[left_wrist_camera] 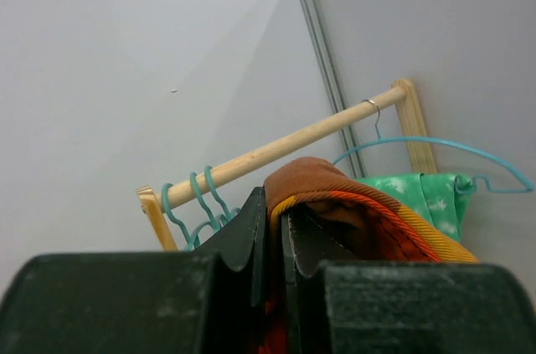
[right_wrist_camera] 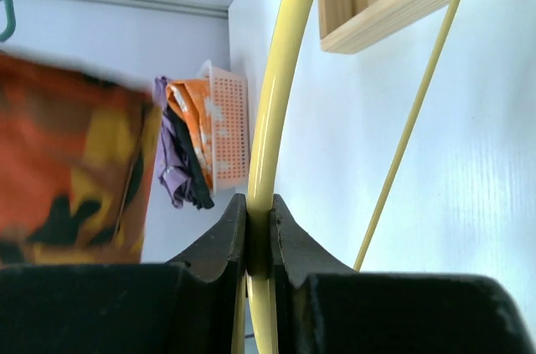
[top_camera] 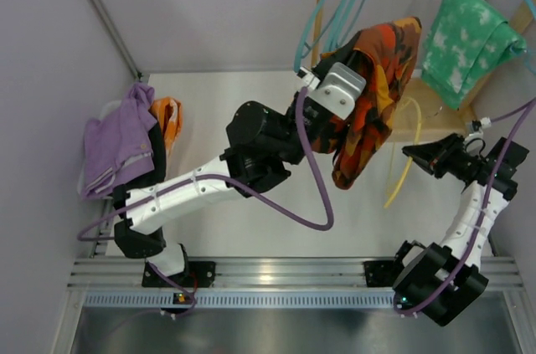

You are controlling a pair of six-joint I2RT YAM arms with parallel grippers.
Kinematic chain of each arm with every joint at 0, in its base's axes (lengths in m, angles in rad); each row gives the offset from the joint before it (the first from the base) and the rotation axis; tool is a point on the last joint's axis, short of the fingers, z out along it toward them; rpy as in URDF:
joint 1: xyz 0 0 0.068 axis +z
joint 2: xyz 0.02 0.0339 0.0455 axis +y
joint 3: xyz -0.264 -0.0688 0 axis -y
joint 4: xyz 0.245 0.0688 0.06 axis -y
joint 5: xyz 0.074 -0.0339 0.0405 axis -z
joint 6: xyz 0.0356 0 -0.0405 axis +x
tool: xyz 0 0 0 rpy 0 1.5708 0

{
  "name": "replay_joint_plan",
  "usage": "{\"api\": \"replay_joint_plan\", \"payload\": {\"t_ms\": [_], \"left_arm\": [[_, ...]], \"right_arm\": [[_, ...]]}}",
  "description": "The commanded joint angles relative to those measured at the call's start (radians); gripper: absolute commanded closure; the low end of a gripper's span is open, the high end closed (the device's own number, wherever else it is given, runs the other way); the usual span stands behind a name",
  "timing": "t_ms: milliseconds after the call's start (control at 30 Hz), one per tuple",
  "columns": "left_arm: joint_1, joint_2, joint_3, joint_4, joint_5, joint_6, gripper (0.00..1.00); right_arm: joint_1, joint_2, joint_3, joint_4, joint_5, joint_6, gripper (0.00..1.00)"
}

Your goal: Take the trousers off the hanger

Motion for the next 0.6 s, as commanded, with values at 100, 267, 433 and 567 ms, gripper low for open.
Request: {"api": "replay_joint_plan", "payload": {"t_ms": [100,267,433,567], "left_arm": [[-0.001,-0.213,-0.042,0.144,0.027,-0.100,1.00],[-0.001,-0.330,-0.198,0.089,-0.014,-0.179,1.00],[0.100,-0.419,-0.312,0.043,-0.059,-0.297,1.00],[0.199,-0.491,-0.390,0.018,-0.053,-0.361,1.00]], "right_arm": [[-0.036,0.006,0.094,0.096,-0.007,0.002,1.00],[-0.036,-0.005,0.123,0.185,-0.017,0.102,1.00],[-0.035,-0.005,0.157,0.233,-0.010,0.145,1.00],[-0.035,0.000,0.170,0.242,-0.002,0.156,1.00]]}}
